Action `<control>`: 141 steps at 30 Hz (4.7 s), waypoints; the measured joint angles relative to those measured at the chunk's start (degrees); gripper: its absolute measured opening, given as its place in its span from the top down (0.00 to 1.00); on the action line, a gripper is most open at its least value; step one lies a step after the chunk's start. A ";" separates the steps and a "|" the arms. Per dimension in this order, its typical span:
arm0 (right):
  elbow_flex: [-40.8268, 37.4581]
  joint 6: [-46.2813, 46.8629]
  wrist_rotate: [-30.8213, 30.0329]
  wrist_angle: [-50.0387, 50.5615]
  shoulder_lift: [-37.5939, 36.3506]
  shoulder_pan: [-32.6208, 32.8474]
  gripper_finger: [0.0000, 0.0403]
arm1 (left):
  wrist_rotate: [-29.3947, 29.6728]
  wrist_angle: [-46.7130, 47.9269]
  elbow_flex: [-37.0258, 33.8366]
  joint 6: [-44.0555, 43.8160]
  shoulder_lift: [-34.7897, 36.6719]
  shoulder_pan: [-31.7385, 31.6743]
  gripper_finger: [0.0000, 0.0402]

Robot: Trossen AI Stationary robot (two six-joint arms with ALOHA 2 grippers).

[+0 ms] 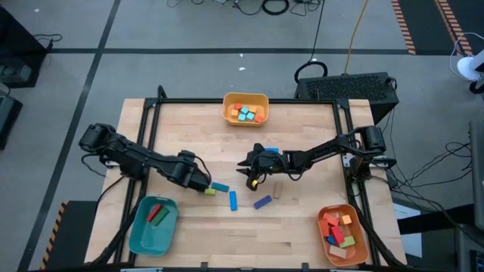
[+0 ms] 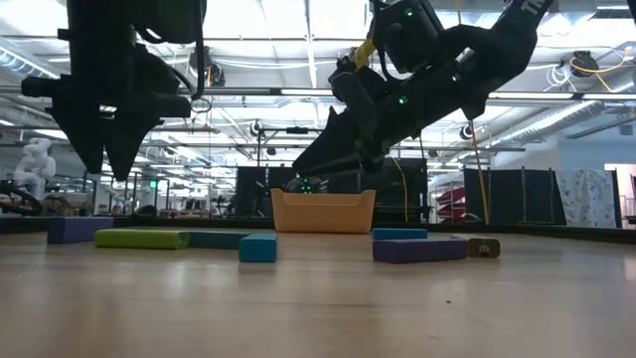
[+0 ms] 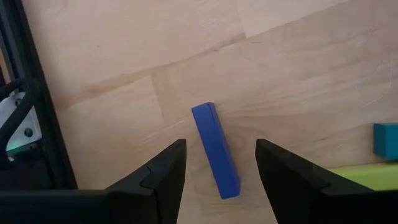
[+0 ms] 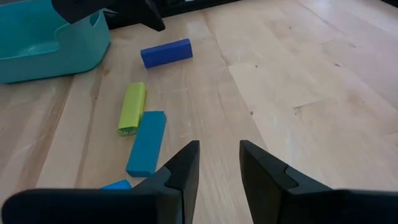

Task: Sort blocks by size
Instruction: Put the left small violet rectangle block into the green bin, then put the top small blue rectangle block into the green bin

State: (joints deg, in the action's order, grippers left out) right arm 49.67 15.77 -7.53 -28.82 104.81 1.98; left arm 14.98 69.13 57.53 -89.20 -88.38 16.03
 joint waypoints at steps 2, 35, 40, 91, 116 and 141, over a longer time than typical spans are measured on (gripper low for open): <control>0.00 0.00 0.02 0.04 0.00 0.00 0.76 | -0.05 -1.62 -1.59 1.01 0.28 -0.30 0.52; 0.00 -0.39 0.07 0.39 0.00 0.00 0.76 | -5.08 -25.54 -19.84 2.84 4.39 -1.81 0.85; 0.00 -0.39 0.07 0.39 0.00 0.01 0.76 | -5.44 -24.79 -19.14 5.62 4.42 -1.91 0.85; 0.00 -3.10 -0.22 1.97 0.00 -0.74 0.75 | -19.34 -10.48 -4.29 -18.44 6.24 32.16 0.85; 0.00 -4.90 -0.20 0.29 0.00 -0.74 0.73 | -22.00 -19.16 -12.98 -18.51 5.86 32.48 0.68; 3.59 -9.32 -5.10 6.28 5.03 -0.67 0.73 | -27.29 -7.98 -6.71 -16.40 9.83 32.42 0.46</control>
State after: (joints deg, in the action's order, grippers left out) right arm 53.26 6.45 -12.63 -22.54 109.84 1.31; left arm -12.32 61.15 50.83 -105.59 -78.54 48.46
